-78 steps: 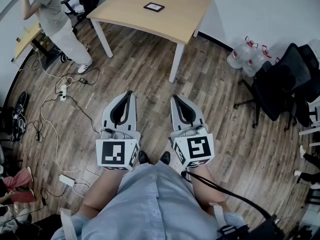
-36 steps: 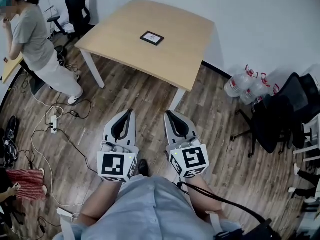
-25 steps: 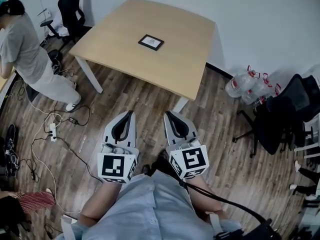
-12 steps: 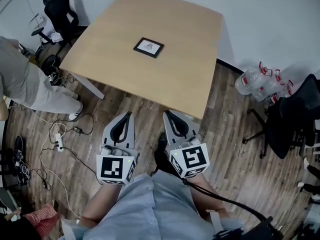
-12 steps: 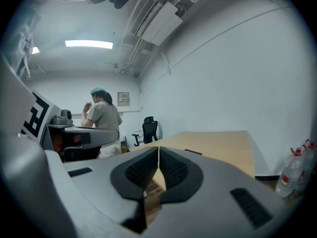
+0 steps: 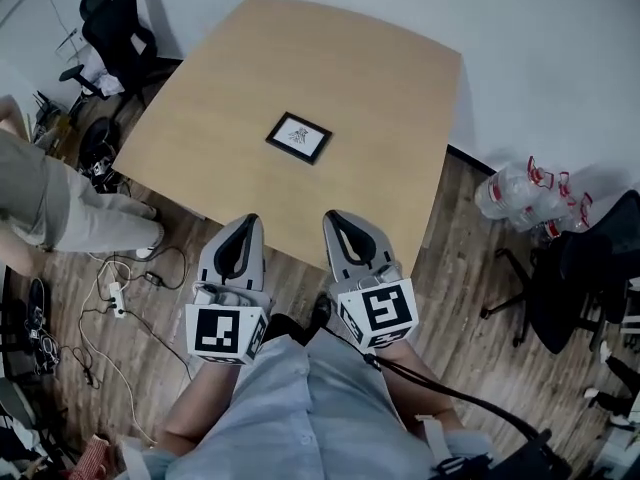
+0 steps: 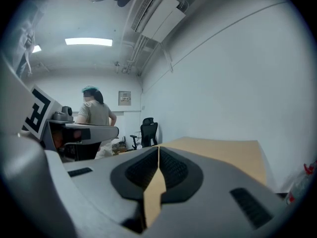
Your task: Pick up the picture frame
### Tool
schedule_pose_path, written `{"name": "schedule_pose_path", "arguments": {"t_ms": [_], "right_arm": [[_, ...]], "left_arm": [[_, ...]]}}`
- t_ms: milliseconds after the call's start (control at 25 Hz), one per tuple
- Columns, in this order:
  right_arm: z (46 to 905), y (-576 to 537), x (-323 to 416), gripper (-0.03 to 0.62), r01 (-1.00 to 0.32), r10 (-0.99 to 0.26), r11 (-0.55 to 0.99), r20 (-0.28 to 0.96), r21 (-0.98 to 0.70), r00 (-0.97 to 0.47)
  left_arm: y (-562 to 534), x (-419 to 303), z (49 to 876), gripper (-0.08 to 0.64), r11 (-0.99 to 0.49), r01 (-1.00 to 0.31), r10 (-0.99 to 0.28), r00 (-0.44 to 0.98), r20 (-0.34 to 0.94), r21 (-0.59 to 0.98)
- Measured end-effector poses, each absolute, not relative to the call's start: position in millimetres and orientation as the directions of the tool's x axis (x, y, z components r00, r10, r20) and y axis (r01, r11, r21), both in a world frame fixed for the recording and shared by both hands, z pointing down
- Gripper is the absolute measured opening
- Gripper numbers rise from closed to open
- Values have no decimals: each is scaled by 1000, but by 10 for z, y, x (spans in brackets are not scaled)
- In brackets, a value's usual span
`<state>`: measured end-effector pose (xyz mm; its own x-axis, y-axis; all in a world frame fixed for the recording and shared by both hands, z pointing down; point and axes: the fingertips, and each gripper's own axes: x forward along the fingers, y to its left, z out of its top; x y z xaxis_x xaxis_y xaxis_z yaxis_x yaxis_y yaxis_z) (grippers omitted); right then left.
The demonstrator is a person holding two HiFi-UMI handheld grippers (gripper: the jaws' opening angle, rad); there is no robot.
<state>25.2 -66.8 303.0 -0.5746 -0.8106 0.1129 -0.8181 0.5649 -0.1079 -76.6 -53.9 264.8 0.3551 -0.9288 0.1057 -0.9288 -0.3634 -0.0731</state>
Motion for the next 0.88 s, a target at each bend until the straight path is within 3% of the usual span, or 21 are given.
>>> {"name": "schedule_pose_path", "arguments": {"t_ms": [240, 600, 880], "right_arm": [[3067, -1123, 153, 6, -813, -801, 577, 138, -79, -582], [3531, -1859, -140, 14, -810, -770, 578, 263, -98, -581], [4257, -2272, -435, 117, -783, -680, 612, 431, -110, -593]], "left_arm": [[-923, -835, 2695, 2, -368, -928, -927, 360, 109, -62], [-1655, -885, 3125, 2, -468, -884, -862, 459, 216, 9], [-2147, -1039, 3568, 2, -460, -875, -805, 482, 346, 150]]}}
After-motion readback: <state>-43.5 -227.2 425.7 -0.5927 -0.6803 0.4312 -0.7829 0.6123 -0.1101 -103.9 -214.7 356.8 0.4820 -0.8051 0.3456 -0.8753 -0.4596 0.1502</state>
